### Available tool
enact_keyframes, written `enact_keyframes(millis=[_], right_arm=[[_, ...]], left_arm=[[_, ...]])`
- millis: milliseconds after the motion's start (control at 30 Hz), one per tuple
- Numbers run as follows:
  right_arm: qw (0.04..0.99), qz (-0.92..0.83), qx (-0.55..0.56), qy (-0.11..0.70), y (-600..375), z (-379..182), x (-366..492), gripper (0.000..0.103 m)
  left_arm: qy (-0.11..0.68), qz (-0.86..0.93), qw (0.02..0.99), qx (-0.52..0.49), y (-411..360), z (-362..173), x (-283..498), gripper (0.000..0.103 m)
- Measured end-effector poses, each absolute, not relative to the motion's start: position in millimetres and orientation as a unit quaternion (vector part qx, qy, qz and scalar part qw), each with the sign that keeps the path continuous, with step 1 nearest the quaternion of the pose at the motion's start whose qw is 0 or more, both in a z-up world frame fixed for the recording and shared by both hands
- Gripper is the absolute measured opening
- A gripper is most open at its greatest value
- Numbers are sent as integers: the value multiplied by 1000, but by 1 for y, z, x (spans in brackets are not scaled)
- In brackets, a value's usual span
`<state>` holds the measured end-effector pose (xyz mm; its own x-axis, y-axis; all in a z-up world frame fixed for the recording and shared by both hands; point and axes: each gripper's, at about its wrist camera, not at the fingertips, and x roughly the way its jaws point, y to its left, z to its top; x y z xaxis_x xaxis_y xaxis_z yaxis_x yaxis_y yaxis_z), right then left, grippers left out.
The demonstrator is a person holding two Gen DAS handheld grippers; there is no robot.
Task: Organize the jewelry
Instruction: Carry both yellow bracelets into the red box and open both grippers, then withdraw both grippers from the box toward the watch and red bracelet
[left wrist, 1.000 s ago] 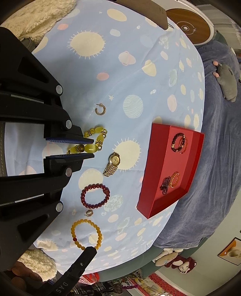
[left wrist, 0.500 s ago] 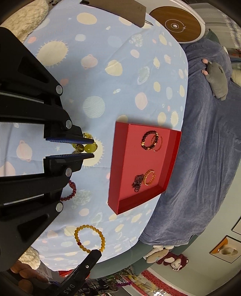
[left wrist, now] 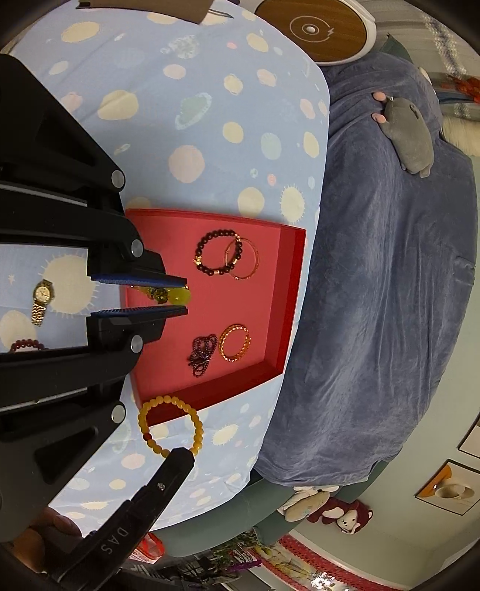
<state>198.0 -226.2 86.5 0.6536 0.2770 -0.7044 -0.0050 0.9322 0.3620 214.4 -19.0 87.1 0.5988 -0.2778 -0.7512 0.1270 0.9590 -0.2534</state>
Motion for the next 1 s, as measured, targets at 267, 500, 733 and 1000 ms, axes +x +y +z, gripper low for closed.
enact_keyframes(millis=[267,500,733,1000], right_arm=[[878,72,154,447,-217,47,238,8],[871,51,144,467,-221,24,244,17],[878,43,145,455,-228,28,225,35],[876,38,158,454,-237,30,190,35]], left_arm=[[455,-109,880,-80,-30,60,251,10],[466,-105,874,-91,-23,42,264,16],[455,-74,877,-138,9,45,257,44],[460,-52,874,-145,30,40,224,44]])
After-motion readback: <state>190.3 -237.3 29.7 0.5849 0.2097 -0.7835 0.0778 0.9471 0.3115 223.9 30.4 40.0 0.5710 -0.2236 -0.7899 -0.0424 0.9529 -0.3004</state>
